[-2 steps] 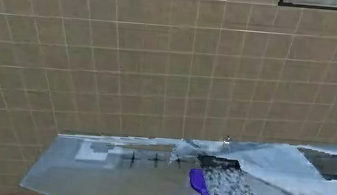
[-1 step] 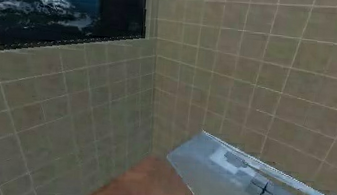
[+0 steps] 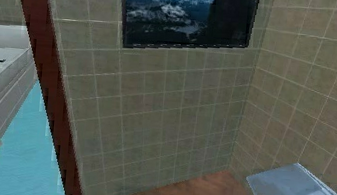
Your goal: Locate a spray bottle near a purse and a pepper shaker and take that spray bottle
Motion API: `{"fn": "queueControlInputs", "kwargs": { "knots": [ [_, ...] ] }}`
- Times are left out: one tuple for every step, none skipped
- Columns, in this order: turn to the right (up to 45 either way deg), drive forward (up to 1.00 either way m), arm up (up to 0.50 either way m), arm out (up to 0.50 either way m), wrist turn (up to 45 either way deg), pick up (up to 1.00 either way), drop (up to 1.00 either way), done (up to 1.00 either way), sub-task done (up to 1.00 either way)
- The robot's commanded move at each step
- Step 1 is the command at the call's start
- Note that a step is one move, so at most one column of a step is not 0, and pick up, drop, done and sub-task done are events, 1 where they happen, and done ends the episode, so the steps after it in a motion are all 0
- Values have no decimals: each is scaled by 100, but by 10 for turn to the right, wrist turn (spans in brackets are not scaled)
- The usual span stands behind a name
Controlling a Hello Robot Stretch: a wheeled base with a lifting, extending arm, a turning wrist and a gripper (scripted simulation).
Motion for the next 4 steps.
{"fn": "queueControlInputs", "kwargs": {
  "knots": [
    [0, 0, 50, 0, 0, 0, 0, 0, 0],
    [0, 0, 24, 0, 0, 0, 0, 0, 0],
    [0, 0, 0, 32, 0, 0, 0, 0, 0],
    [0, 0, 0, 0, 450, 0, 0, 0, 0]
  ]
}}
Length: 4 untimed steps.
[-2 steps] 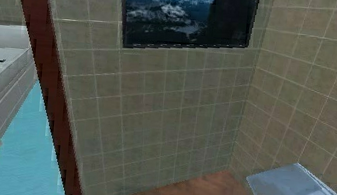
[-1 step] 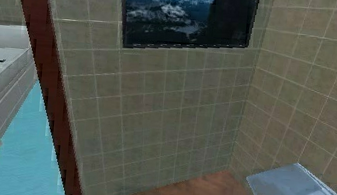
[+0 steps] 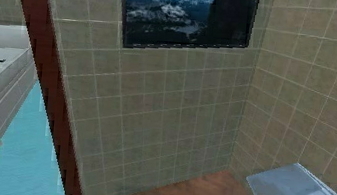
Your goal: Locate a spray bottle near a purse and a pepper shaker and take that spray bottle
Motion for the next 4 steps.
{"fn": "queueControlInputs", "kwargs": {
  "knots": [
    [0, 0, 0, 0, 450, 0, 0, 0, 0],
    [0, 0, 0, 0, 450, 0, 0, 0, 0],
    [0, 0, 0, 0, 270, 0, 0, 0, 0],
    [0, 0, -30, 0, 0, 0, 0, 0, 0]
  ]
}}
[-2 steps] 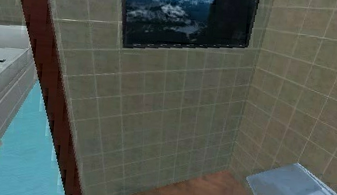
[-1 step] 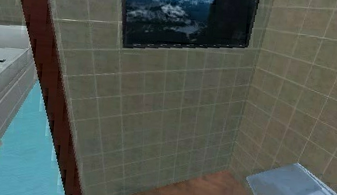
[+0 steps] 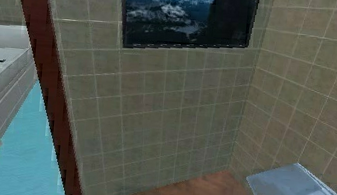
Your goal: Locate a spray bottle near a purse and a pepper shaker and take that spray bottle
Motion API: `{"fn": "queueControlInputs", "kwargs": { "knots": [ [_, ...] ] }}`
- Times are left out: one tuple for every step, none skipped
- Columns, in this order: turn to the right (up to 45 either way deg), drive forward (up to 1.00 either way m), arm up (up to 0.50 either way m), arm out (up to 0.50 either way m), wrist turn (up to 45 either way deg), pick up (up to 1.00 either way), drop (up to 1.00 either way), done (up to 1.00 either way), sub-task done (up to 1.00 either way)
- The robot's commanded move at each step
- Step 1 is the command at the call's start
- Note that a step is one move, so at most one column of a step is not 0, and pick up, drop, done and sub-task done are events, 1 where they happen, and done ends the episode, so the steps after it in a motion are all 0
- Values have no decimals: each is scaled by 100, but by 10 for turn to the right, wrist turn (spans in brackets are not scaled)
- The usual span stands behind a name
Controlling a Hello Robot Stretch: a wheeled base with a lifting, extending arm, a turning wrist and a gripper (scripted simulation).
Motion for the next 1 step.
{"fn": "queueControlInputs", "kwargs": {
  "knots": [
    [0, 0, 0, 0, 0, 100, 0, 0, 0]
  ]
}}
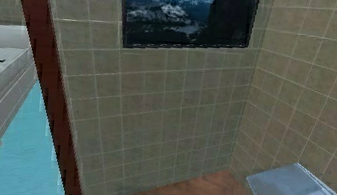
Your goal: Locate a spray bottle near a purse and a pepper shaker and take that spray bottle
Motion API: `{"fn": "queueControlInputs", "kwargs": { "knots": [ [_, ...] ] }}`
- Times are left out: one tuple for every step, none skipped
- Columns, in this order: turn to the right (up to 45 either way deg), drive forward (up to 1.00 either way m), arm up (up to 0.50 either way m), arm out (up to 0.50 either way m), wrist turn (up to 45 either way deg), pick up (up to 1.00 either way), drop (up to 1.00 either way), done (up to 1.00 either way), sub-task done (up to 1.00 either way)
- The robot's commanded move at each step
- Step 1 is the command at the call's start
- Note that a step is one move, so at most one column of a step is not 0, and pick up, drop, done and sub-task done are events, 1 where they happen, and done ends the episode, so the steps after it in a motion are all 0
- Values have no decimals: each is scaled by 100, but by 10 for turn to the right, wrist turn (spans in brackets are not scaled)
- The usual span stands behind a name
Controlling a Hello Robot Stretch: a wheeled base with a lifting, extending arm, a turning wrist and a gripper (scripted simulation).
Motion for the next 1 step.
{"fn": "queueControlInputs", "kwargs": {
  "knots": [
    [0, 0, 10, 0, 0, 0, 0, 0, 0]
  ]
}}
